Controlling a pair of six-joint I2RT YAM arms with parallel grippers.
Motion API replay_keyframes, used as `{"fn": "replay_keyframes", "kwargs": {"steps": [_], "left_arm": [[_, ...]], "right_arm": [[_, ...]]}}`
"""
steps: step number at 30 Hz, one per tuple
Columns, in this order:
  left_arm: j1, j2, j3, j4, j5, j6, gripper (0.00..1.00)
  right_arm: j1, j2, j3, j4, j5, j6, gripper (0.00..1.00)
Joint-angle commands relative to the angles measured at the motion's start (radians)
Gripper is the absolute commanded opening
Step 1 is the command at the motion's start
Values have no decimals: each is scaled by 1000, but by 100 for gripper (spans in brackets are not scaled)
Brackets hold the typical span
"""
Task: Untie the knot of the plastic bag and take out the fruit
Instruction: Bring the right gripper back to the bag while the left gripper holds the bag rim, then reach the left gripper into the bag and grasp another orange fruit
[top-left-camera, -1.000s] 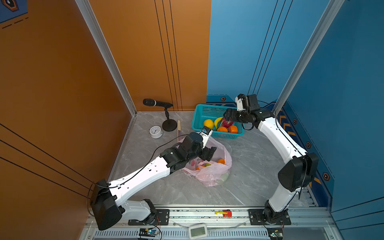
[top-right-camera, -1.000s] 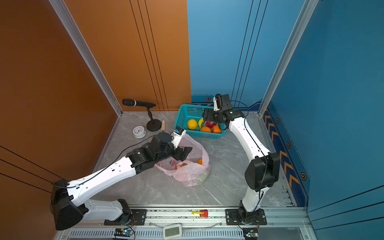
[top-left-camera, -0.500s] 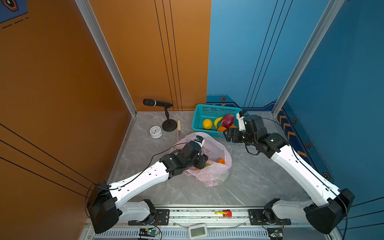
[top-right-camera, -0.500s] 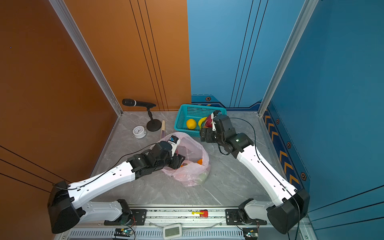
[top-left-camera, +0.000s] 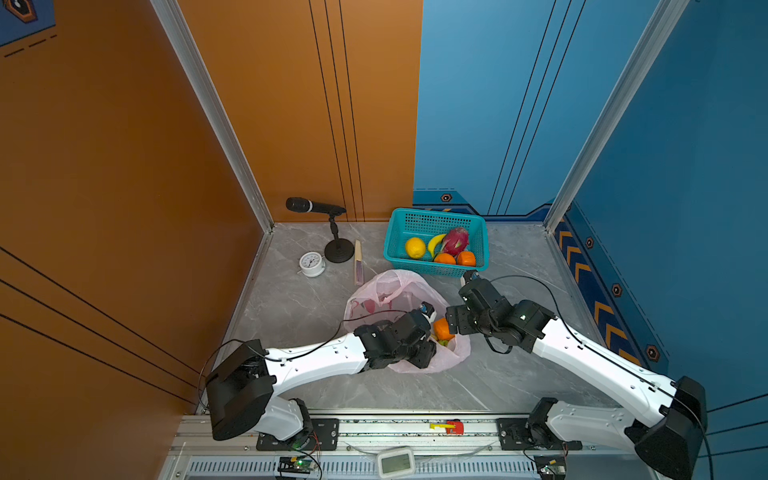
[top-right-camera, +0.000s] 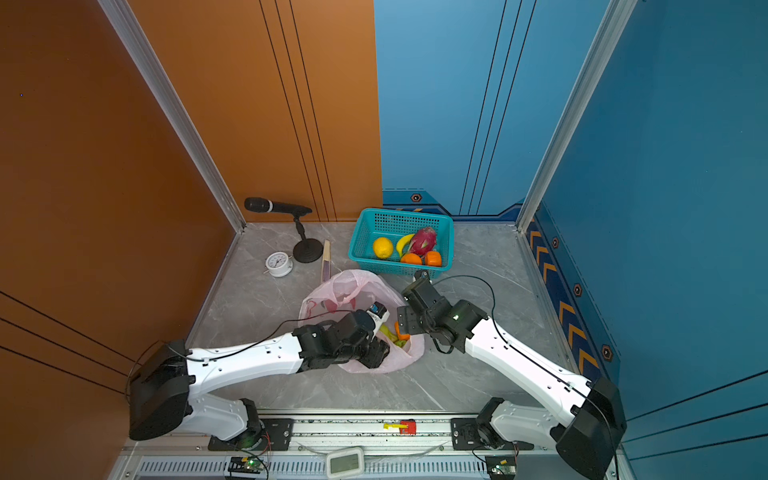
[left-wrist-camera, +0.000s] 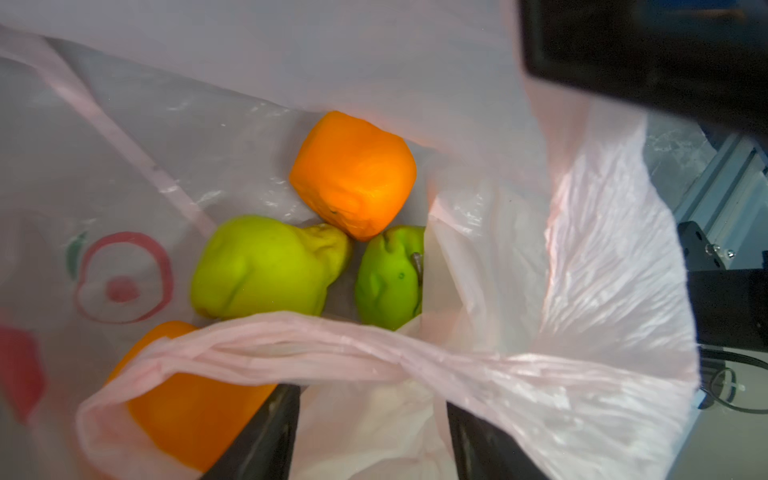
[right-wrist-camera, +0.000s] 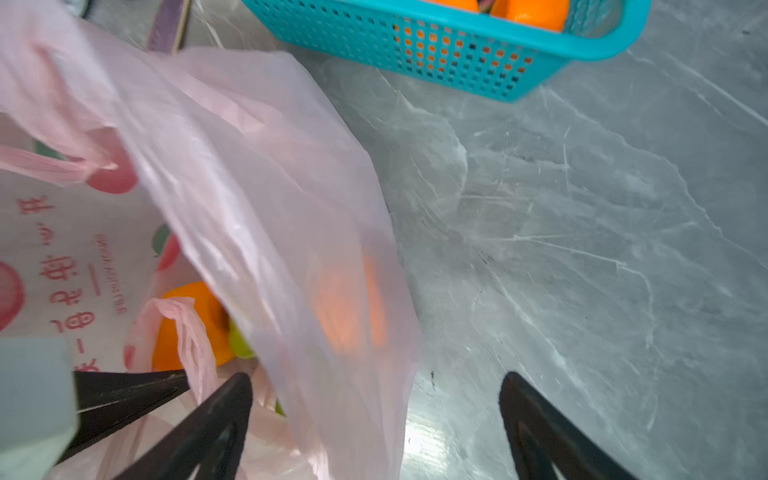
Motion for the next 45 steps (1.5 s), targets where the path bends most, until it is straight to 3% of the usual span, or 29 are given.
{"fn": "replay_keyframes", "kwargs": {"steps": [1,8,15,25,28,33,41,45], "left_arm": [[-36,38,30,80,-2,31,58],[-57,26,22,105,-57,85,64],[-46,-72,19,114,-90,168,66],[-13,-56,85,116,-128,178,58],[-8,-42,121,100,-142,186,56],[-5,-108,98,98,-41,243,56],[13,-276,50,-21,-82,200,55],[29,-283,71,-9,-76,180,51]], "right_arm": [[13,-11,-58,-61,86,44,90],[10,3,-186,-41,136,48,73],[-3,4,-202,1,126,55,63],[-8,-12,-204,88,64,67,43],[-8,0,-208,91,58,64,41],[-15,19,-201,97,58,67,40],[-17,40,-182,105,43,69,40],[-11,35,-182,111,27,80,40]]}}
